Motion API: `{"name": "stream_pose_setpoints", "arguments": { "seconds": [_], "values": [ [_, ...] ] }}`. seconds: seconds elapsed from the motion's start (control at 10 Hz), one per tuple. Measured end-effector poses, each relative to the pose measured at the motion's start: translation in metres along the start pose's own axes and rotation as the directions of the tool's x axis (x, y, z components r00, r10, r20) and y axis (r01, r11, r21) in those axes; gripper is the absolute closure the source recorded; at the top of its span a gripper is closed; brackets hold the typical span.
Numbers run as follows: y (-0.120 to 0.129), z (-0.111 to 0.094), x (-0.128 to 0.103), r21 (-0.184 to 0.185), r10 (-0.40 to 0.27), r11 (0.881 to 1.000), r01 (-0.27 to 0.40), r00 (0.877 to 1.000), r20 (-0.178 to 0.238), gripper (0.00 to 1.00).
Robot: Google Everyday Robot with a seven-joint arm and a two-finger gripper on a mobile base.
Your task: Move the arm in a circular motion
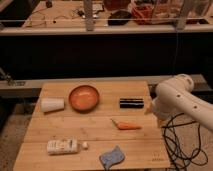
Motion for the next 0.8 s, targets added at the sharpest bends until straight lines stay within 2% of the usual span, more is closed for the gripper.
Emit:
{"name": "stream_pose_setpoints", "arguments": {
  "seconds": [0.1, 0.3, 0.6, 0.7, 0.8],
  "values": [
    [-0.003, 0.001, -0.004, 0.0, -0.021, 1.0, 0.021, 1.0, -0.001, 0.2],
    [-0.003, 0.001, -0.012, -0.004, -0.043, 0.999, 0.043, 0.999, -0.004, 0.2],
    [-0.019, 0.002, -0.048, -0.011, -0.106, 0.994, 0.106, 0.994, -0.004, 0.2],
    [-0.029, 0.003, -0.061, -0.011, -0.147, 0.989, 0.147, 0.989, -0.006, 0.2],
    [-0.031, 0.004, -0.065, -0.015, -0.165, 0.986, 0.165, 0.986, -0.011, 0.2]
  ]
}}
